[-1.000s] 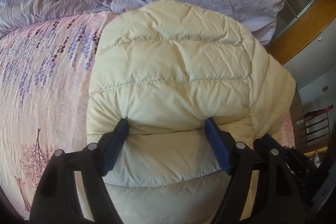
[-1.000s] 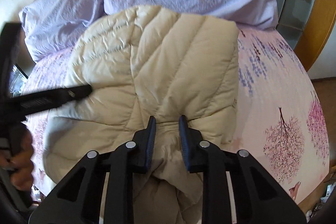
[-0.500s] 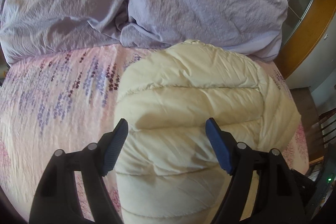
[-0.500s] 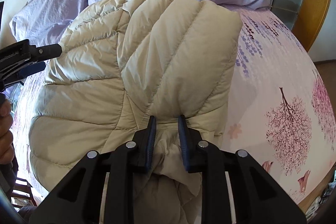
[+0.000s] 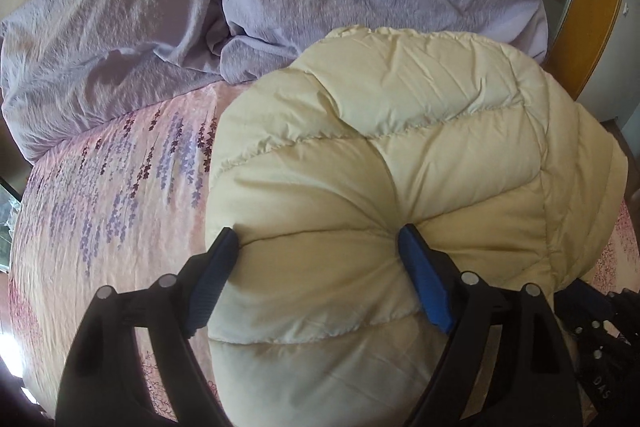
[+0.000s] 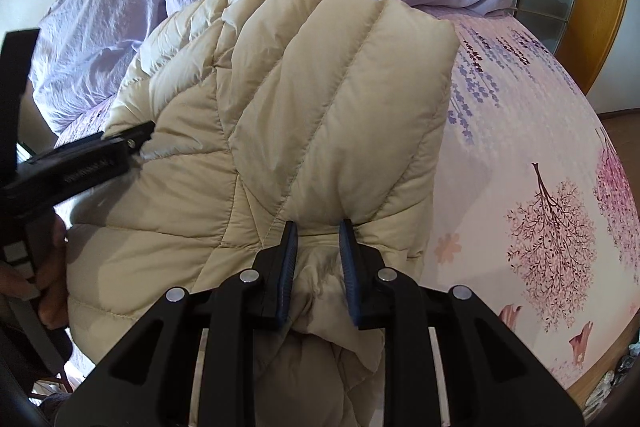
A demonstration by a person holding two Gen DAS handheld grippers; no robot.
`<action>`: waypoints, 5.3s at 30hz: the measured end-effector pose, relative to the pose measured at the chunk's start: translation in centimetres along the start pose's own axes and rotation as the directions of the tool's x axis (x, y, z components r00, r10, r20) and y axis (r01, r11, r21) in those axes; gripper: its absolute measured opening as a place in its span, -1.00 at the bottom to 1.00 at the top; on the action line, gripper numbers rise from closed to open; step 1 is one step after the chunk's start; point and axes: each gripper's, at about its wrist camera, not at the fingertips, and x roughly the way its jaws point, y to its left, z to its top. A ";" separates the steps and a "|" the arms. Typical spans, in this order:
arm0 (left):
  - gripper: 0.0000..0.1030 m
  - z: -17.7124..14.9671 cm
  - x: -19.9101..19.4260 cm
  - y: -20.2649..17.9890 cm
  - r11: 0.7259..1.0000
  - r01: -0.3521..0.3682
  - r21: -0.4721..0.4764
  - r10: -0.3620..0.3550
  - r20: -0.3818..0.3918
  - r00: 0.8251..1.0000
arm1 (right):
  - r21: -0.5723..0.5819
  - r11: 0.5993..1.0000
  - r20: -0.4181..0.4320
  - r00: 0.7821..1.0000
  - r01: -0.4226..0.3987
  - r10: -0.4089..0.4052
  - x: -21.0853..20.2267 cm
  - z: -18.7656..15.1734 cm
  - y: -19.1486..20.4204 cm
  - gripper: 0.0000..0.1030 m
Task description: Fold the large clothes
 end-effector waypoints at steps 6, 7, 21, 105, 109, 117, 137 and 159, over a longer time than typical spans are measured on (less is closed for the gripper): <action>0.62 -0.1 0.4 -0.1 1.000 -0.001 -0.005 0.001 -0.008 1.000 | 0.003 1.000 0.103 0.994 -0.026 0.026 -2.9 1.8 0.1 -0.18; 0.62 -0.1 0.5 -0.1 1.000 -0.002 -0.005 0.002 -0.009 1.000 | 0.003 0.999 0.143 0.989 -0.034 0.033 -3.6 2.4 0.3 -0.14; 0.67 -0.2 0.6 -0.2 1.000 -0.011 -0.017 0.010 -0.005 1.000 | 0.023 0.999 0.311 0.950 0.032 -0.038 -2.1 8.2 2.8 0.24; 0.97 -1.0 2.4 -0.2 0.996 -0.025 -0.089 0.027 0.022 0.999 | 0.079 0.992 0.251 0.962 0.094 -0.112 6.1 5.9 -0.6 0.69; 0.97 -1.0 2.5 -0.3 0.996 -0.025 -0.091 0.027 0.022 0.999 | 0.079 0.992 0.250 0.962 0.095 -0.112 6.2 6.0 -0.6 0.69; 0.97 -1.0 2.5 -0.3 0.996 -0.025 -0.091 0.027 0.022 0.999 | 0.080 0.993 0.250 0.962 0.090 -0.108 6.4 5.9 -0.6 0.72; 0.96 -0.2 -0.2 2.2 0.992 0.035 -0.119 -0.037 -0.014 0.999 | 0.192 0.976 0.096 0.992 -0.098 0.081 1.0 6.5 -7.9 0.95; 0.81 -3.7 2.0 8.9 0.834 0.364 -0.415 -0.441 -0.104 0.892 | 0.403 0.793 -0.129 0.829 -0.457 0.544 6.5 2.3 -7.0 0.43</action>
